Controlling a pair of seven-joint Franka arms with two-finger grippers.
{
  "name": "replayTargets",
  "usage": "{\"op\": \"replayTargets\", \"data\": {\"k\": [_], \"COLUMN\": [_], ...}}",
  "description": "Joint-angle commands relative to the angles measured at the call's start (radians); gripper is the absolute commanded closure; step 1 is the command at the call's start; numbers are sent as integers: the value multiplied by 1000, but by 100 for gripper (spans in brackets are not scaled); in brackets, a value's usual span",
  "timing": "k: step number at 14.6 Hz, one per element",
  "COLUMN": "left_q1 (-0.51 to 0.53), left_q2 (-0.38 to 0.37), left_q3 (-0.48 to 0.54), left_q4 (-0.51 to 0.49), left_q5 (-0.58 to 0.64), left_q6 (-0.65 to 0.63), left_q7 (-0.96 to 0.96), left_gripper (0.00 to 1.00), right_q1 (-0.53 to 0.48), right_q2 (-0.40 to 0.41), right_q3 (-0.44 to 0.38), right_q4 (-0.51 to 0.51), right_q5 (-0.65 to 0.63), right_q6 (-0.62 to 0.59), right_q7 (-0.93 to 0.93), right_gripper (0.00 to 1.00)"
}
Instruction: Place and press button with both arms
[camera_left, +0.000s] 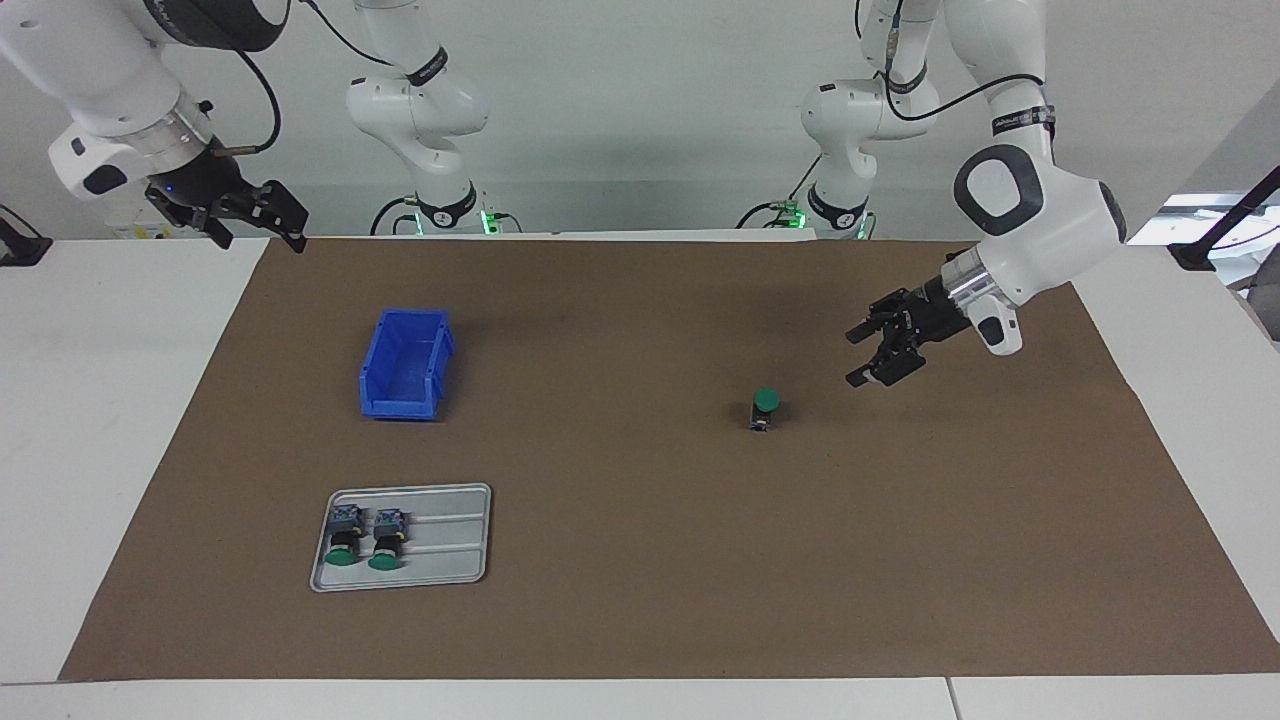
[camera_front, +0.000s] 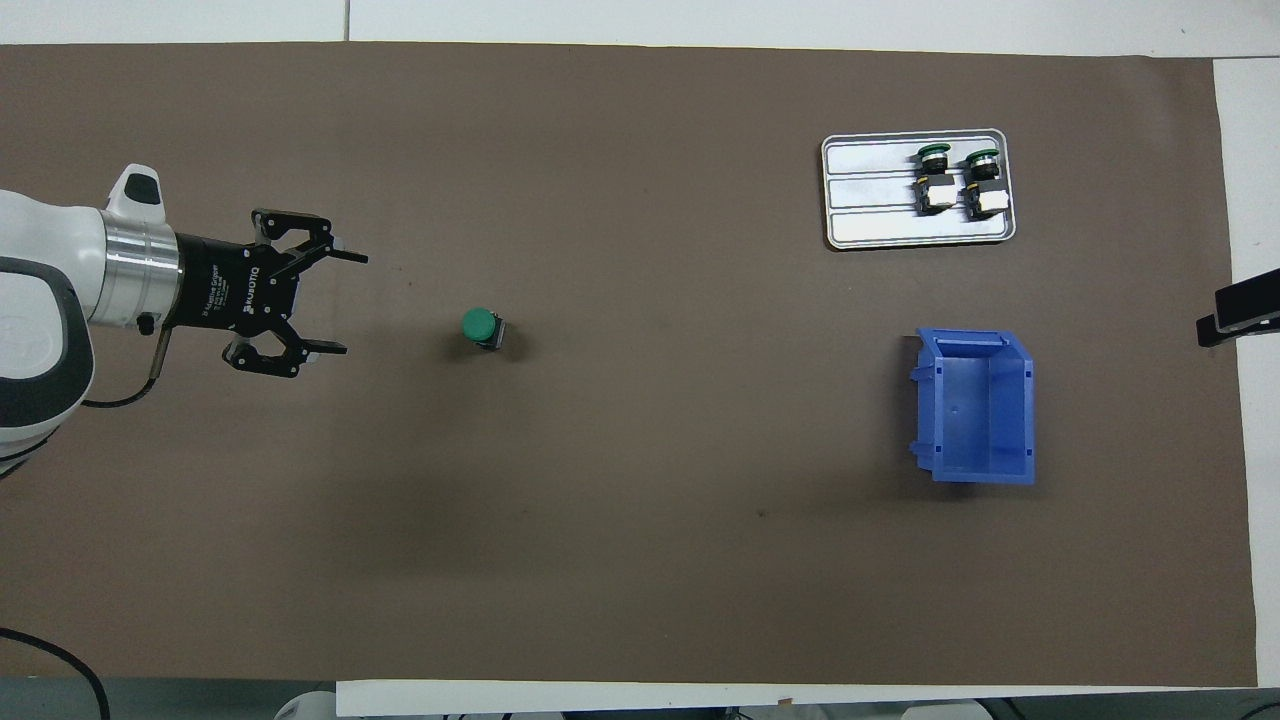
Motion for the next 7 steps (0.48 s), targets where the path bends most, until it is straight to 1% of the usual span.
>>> {"op": "replayTargets", "data": {"k": [1,3,4,6,7], "left_q1": [-61,-83,-110,-123,-150], "left_q2": [5,2,3,2,5], "left_q3": [-4,-4,-4,-6,-7], "left_q4": [55,81,92,118,132], "left_q5": [174,272,324,412,453], "left_q6": [-14,-14,-14,-25,-29], "left_q7": [-9,-18,-23,-10,-9], "left_gripper": [0,0,0,0,6], "right_q1": [-3,-3,-3,-3,-3], "right_q2": [-16,-16,-16,-16,-16], "right_q3": [-1,-1,-1,-1,-1], "right_q4": [-19,-19,-19,-19,-19], "right_q5": [-1,-1,-1,-1,-1], "right_q6": [0,0,0,0,2], "right_q7": [-12,-12,-12,-12,-12], "right_gripper": [0,0,0,0,0]}}
